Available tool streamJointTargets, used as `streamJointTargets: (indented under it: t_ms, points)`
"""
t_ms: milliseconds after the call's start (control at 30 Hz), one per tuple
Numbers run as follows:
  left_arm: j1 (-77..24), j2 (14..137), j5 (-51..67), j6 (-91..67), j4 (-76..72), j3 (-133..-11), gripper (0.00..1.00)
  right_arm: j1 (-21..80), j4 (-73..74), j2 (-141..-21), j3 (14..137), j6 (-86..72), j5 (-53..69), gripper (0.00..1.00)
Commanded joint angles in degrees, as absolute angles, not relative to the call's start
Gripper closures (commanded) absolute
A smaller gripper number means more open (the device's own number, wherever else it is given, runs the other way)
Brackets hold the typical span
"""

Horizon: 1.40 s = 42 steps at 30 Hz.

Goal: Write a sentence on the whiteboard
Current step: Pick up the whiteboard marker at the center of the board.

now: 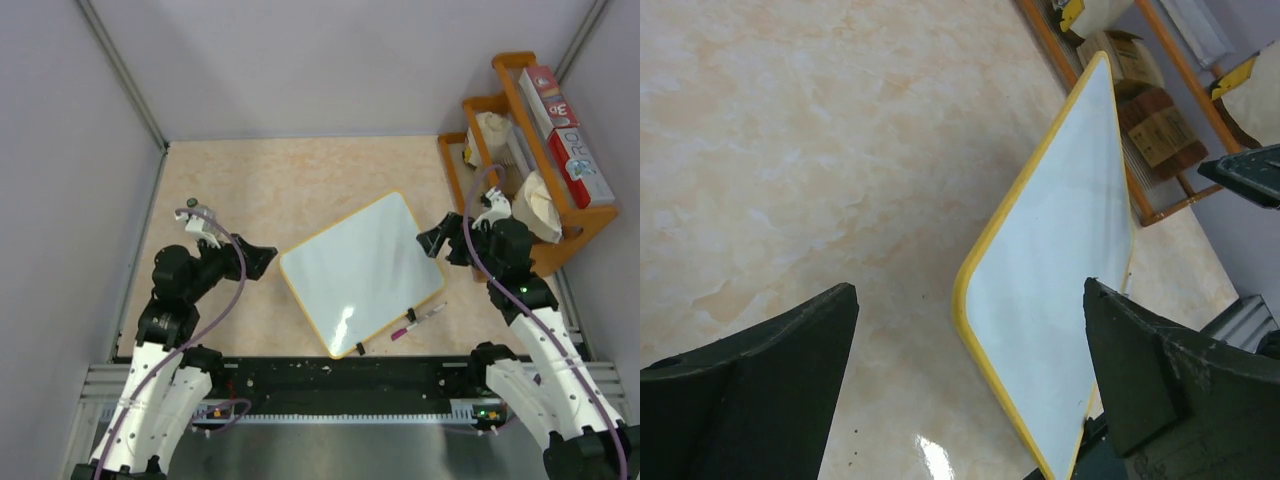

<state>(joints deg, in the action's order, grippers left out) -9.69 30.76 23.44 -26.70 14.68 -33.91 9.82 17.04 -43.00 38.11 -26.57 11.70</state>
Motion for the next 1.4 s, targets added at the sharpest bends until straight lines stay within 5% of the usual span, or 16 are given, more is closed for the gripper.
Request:
streamJointTargets:
  t_ms: [0, 200, 433, 667, 900, 1200, 1367]
  points:
    - [-9.8, 30.9, 28.7, -27.6, 12.0, -33.9, 0.02, 9.1, 23.0, -39.6, 35.9, -26.0, 13.0, 0.01]
    - [-16.0, 31.7, 35.3, -33.0, 2.3, -32.1, 0.02, 9.1, 25.0, -37.4, 34.6, -25.2, 13.2, 0.01]
    - [-43.8, 46.6, 11.9, -28.0, 1.2, -38.0, 0.03, 9.1, 24.4, -39.3, 34.3, -26.5, 12.4, 0.01]
    - [-68.8, 77.8, -8.1, -22.5, 0.4, -51.5, 0.09, 9.1, 24.4, -38.9, 33.0, -27.7, 11.2, 0.01]
    - [-76.7, 97.4, -12.0, -20.3, 7.5, -69.3, 0.24, 9.1, 25.2, -38.6, 33.1, -28.0, 9.2, 0.01]
    - [-79.6, 106.8, -12.9, -18.8, 9.8, -74.4, 0.42, 9.1, 26.3, -39.5, 33.7, -28.3, 4.9, 0.01]
    - [-79.7, 109.2, -12.5, -18.7, 10.9, -74.1, 0.44, 9.1, 26.2, -40.2, 34.4, -28.0, 4.0, 0.01]
